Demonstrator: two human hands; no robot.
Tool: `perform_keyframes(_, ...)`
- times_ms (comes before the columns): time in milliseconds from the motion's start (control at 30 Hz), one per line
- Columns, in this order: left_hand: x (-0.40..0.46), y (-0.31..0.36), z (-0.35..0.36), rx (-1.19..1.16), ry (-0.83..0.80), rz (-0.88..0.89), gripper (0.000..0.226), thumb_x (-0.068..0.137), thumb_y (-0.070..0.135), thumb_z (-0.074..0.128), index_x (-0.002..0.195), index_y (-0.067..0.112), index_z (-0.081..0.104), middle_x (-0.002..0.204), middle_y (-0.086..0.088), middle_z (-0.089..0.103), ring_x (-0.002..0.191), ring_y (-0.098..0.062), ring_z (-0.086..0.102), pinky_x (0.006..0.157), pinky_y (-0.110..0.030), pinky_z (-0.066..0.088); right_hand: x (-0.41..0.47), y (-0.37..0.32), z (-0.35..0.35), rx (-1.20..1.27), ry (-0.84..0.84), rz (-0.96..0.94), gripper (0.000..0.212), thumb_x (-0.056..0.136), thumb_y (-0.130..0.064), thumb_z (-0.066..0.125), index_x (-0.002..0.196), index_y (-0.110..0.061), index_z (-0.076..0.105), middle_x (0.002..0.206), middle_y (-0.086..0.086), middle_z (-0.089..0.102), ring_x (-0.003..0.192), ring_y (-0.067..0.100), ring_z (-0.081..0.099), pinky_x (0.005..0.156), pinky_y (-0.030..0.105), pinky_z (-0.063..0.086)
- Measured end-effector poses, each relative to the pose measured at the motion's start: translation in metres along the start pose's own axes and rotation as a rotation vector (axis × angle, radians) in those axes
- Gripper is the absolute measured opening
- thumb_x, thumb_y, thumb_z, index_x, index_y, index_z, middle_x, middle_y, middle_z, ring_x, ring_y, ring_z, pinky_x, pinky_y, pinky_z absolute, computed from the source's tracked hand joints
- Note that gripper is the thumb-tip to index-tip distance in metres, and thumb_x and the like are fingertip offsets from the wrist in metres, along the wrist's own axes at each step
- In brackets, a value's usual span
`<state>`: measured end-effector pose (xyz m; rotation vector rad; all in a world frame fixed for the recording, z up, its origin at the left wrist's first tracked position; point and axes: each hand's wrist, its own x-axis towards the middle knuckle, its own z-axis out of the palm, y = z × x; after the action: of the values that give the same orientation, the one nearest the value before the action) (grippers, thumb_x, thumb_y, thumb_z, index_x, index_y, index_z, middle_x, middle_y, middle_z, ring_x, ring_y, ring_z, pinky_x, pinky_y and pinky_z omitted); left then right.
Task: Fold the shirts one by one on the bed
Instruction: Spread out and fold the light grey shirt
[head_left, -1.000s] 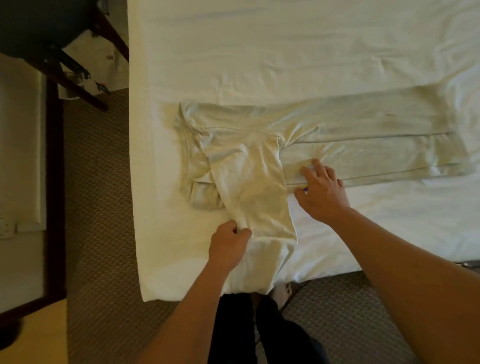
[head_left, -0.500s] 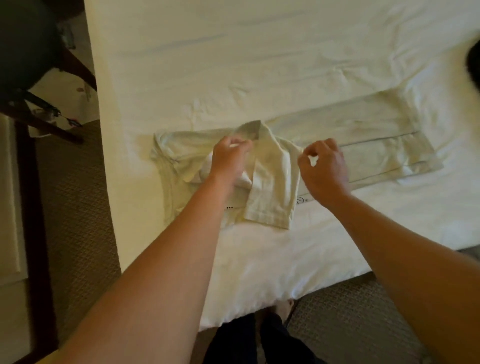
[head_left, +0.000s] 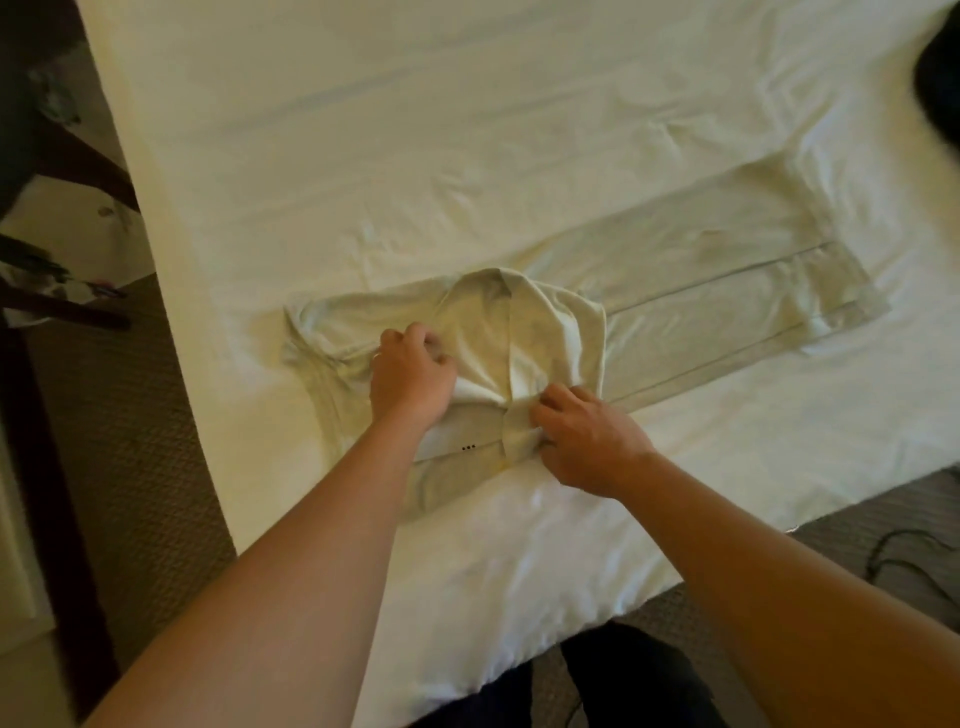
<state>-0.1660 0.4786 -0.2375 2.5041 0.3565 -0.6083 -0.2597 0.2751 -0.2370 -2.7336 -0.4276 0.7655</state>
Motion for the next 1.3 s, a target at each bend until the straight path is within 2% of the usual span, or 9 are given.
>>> perform_keyframes(200,0.007,0.011,0.0,0.13,0.03,-0.039,0.048,0.094,0.034,0.059,0.139,0.022,0.047,0.142,-0.011,0.042,0.129,-0.036,0.043,0.101,-0.044,0.043,0.008,0.02,-0.03,0.521,0.081,0.252,0.013,0.089,-0.017,0.058,0.079,-0.01,0.055,0.069,0.002,0.053,0.064,0.022,0.052,0.059,0.034,0.044)
perform_keyframes(433,0.016,0.031,0.003,0.188,0.003,-0.075,0.028,0.092,0.036,0.059,0.114,0.019,0.062,0.123,-0.013,0.057,0.119,-0.037,0.05,0.096,-0.042,0.043,0.028,0.079,-0.085,1.151,0.288,0.723,0.009,0.087,-0.007,0.055,0.086,-0.007,0.064,0.077,0.008,0.057,0.073,0.021,0.05,0.063,0.031,0.038)
perform_keyframes(567,0.017,0.052,0.008,0.033,0.026,-0.074,0.011,0.09,0.024,0.055,0.082,0.024,0.047,0.087,-0.003,0.057,0.091,-0.034,0.057,0.07,-0.039,0.04,0.032,0.14,-0.118,1.114,0.426,0.761,0.02,0.087,-0.026,0.07,0.102,-0.018,0.06,0.089,0.002,0.06,0.078,0.018,0.057,0.064,0.032,0.046)
perform_keyframes(767,0.031,0.082,0.003,0.183,0.161,-0.137,0.007,0.091,0.025,0.049,0.089,0.023,0.055,0.08,0.004,0.06,0.084,-0.028,0.053,0.083,-0.041,0.022,0.042,0.227,-0.156,0.885,0.568,0.825,0.02,0.099,-0.022,0.053,0.116,-0.018,0.063,0.1,0.007,0.062,0.08,0.021,0.056,0.064,0.03,0.044)
perform_keyframes(867,0.037,0.083,0.007,0.232,0.273,-0.055,0.007,0.089,0.025,0.056,0.095,0.024,0.06,0.094,0.003,0.06,0.096,-0.03,0.056,0.086,-0.042,0.024,0.048,0.255,-0.166,0.85,0.552,0.814,0.022,0.102,-0.022,0.049,0.118,-0.019,0.064,0.101,0.004,0.062,0.087,0.022,0.056,0.071,0.03,0.043)
perform_keyframes(1067,0.009,0.085,0.047,0.403,0.349,0.15,0.05,0.084,0.044,0.052,0.127,0.019,0.057,0.129,-0.009,0.054,0.116,-0.034,0.048,0.092,-0.051,0.032,0.063,0.291,-0.163,0.883,0.507,0.909,0.024,0.097,-0.03,0.06,0.117,-0.017,0.062,0.11,0.003,0.061,0.101,0.023,0.058,0.075,0.027,0.048)
perform_keyframes(1133,0.001,0.084,0.061,0.443,0.294,0.17,0.055,0.088,0.051,0.047,0.133,0.02,0.055,0.139,-0.009,0.051,0.122,-0.035,0.048,0.091,-0.052,0.034,0.065,0.298,-0.159,0.868,0.447,0.899,0.034,0.093,-0.035,0.067,0.119,-0.014,0.064,0.111,0.004,0.064,0.101,0.021,0.06,0.08,0.029,0.05)
perform_keyframes(1233,-0.005,0.083,0.075,0.479,0.193,0.112,0.067,0.091,0.062,0.035,0.144,0.025,0.051,0.153,-0.01,0.042,0.134,-0.037,0.042,0.1,-0.055,0.033,0.066,0.303,-0.156,0.781,0.459,0.893,0.016,0.096,-0.02,0.059,0.109,-0.013,0.067,0.098,0.002,0.064,0.083,0.016,0.057,0.067,0.024,0.045)
perform_keyframes(1300,-0.005,0.083,0.08,0.491,0.161,0.121,0.072,0.09,0.065,0.034,0.149,0.025,0.048,0.158,-0.013,0.038,0.138,-0.041,0.038,0.104,-0.058,0.033,0.064,0.305,-0.155,0.769,0.502,0.902,0.012,0.1,-0.018,0.052,0.106,-0.016,0.063,0.101,0.003,0.061,0.09,0.021,0.058,0.075,0.03,0.046)
